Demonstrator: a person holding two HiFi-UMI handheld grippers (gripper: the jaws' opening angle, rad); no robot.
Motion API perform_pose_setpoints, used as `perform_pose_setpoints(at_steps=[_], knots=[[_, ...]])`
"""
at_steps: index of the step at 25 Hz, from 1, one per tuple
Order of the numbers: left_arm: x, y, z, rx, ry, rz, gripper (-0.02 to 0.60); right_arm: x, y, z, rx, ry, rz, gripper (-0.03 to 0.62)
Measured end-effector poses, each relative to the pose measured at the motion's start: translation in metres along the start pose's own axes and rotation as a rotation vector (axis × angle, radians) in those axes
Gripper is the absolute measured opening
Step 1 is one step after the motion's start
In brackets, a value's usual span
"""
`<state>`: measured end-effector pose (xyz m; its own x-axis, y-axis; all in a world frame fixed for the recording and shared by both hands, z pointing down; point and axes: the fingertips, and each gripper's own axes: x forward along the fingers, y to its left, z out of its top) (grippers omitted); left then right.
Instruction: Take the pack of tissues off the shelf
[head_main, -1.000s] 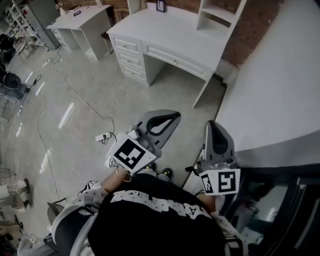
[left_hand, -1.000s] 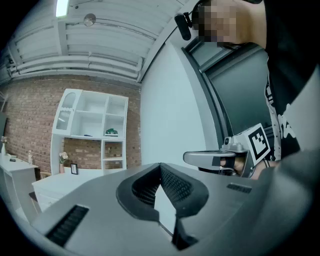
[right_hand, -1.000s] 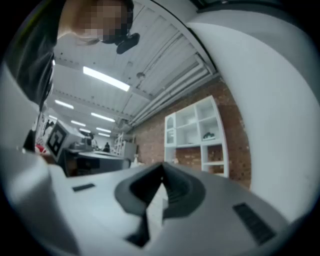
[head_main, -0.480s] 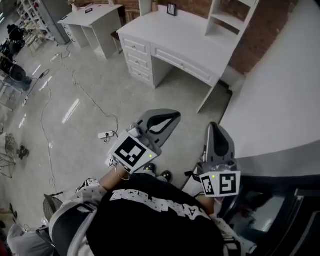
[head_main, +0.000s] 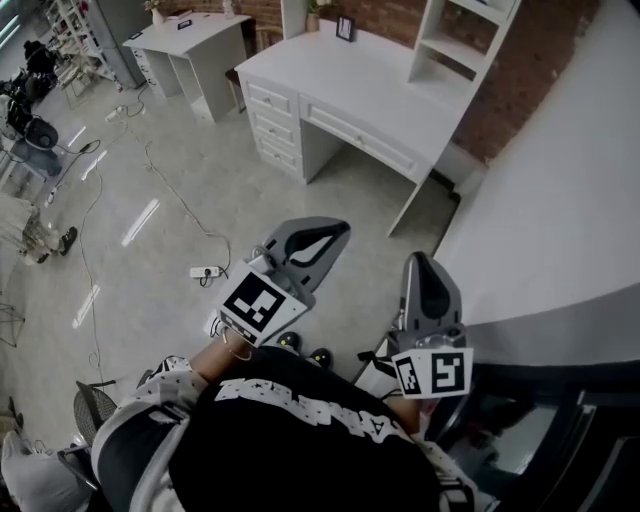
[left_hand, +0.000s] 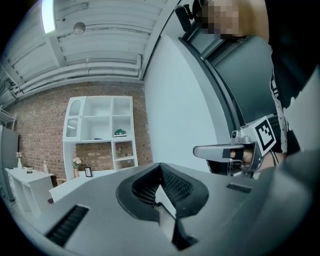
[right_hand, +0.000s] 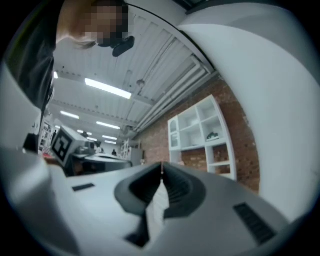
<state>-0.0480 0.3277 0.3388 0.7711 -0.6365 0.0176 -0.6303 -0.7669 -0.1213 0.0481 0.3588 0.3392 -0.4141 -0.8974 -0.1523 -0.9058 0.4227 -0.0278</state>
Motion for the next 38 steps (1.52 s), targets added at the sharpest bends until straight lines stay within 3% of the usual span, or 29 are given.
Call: perform_pose_setpoints(at_steps=[10,14,19,25,33,38], knots=[[0.002,-0.008,0.001,0.018,0.003,0.048,0.032,-0.002,-0.007,-0.004,0.02,-0.007,0.035,0.032],[0.002,-0.009,0.002,0.093,0.019,0.046,0.032,-0.002,-0.009,-0.004,0.032,-0.022,0.045,0.032],[-0.002,0.001,0.001,0.089,0.003,0.066,0.032,0.007,-0.003,-0.011,0.022,-0.014,0.053,0.032],[0.011,0.028,-0.001,0.074,-0.04,0.041,0.032,0.035,-0.007,-0.01,-0.014,-0.003,0.047,0.032],[0.046,0.065,-0.021,-0.016,-0.048,-0.029,0.032,0.08,-0.031,-0.022,-0.007,0.042,-0.013,0.032],[0.077,0.093,-0.03,-0.015,-0.057,-0.075,0.032,0.113,-0.049,-0.034,0.008,0.07,-0.032,0.032]])
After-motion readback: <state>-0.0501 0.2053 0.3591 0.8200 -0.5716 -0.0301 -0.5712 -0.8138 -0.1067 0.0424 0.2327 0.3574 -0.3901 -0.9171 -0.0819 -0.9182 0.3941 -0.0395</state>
